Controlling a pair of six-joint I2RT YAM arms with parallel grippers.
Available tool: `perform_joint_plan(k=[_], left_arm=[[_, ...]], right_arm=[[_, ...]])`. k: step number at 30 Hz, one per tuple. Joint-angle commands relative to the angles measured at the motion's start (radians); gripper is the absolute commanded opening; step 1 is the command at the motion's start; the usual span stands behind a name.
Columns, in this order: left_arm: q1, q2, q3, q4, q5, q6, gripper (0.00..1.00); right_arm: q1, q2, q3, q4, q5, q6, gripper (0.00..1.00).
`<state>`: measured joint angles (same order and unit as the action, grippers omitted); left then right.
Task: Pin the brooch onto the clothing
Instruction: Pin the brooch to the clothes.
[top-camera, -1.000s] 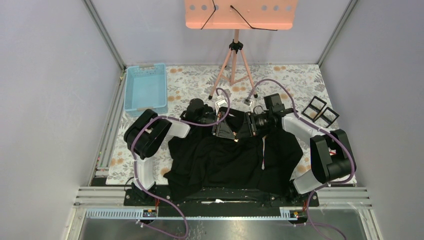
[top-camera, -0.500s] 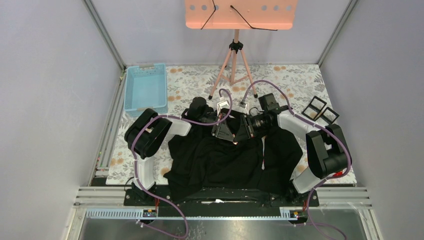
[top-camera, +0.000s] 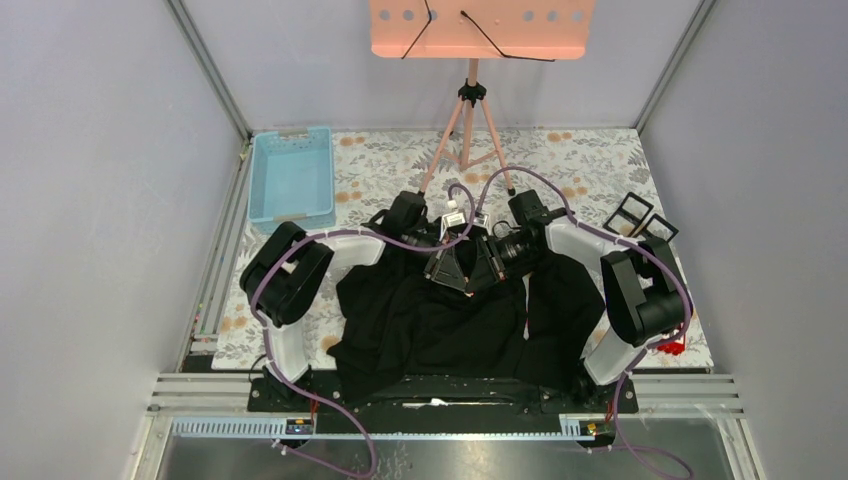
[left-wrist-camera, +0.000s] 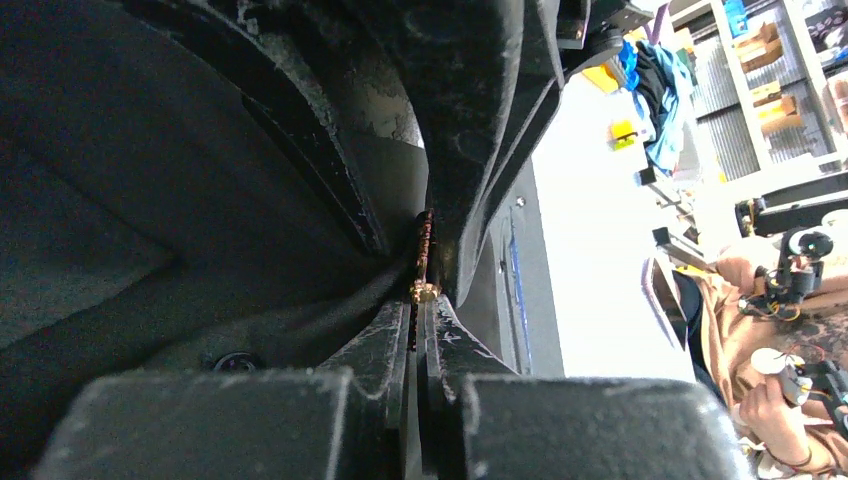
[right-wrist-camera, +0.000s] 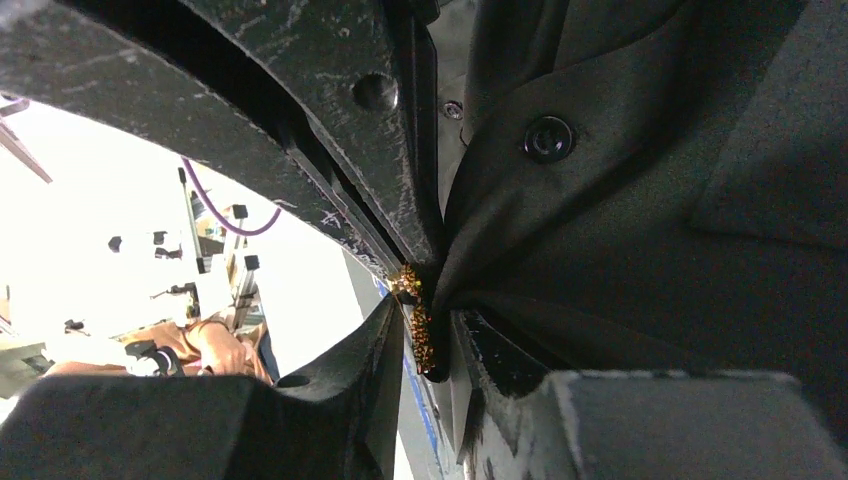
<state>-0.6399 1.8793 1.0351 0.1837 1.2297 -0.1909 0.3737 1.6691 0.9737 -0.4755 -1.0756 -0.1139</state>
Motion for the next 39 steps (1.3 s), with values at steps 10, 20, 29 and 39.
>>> perform_joint_plan(k=[10,20,29,39], left_arm=[[-0.044,-0.052,0.106,-0.322,0.004,0.315,0.00],[-0.042,-0.053,0.163,-0.557,0.024,0.493,0.00],[-0.055,-0.050,0.184,-0.593,0.039,0.513,0.00],[-0.067,-0.043,0.196,-0.609,0.043,0.520,0.00]], right_arm=[[0.057,-0.039,0.053,-0.050,-0.004,-0.075,0.31],[0.068,-0.055,0.040,-0.074,-0.012,-0.092,0.31],[0.084,-0.048,0.059,-0.090,-0.018,-0.102,0.31],[0.102,-0.036,0.070,-0.078,0.000,-0.091,0.29]])
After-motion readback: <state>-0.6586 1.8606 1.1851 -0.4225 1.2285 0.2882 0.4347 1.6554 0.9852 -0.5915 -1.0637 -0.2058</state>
